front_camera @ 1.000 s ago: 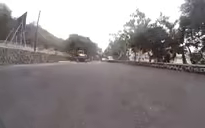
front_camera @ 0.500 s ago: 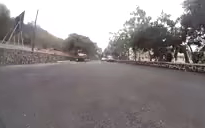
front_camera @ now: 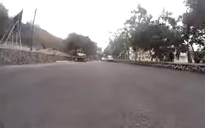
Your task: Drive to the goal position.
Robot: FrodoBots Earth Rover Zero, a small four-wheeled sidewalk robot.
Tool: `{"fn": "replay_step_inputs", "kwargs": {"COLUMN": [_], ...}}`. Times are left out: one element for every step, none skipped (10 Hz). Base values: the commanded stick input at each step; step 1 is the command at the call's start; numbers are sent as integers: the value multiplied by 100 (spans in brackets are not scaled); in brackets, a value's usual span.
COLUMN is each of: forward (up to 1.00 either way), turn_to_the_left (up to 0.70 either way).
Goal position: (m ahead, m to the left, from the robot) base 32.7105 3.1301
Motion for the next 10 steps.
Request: {"fn": "replay_step_inputs", "kwargs": {"forward": [70, 70, 70, 70, 70, 70, 70, 70, 70, 70], "turn_to_the_left": [0, 0, 0, 0, 0, 0, 0, 0, 0, 0]}}
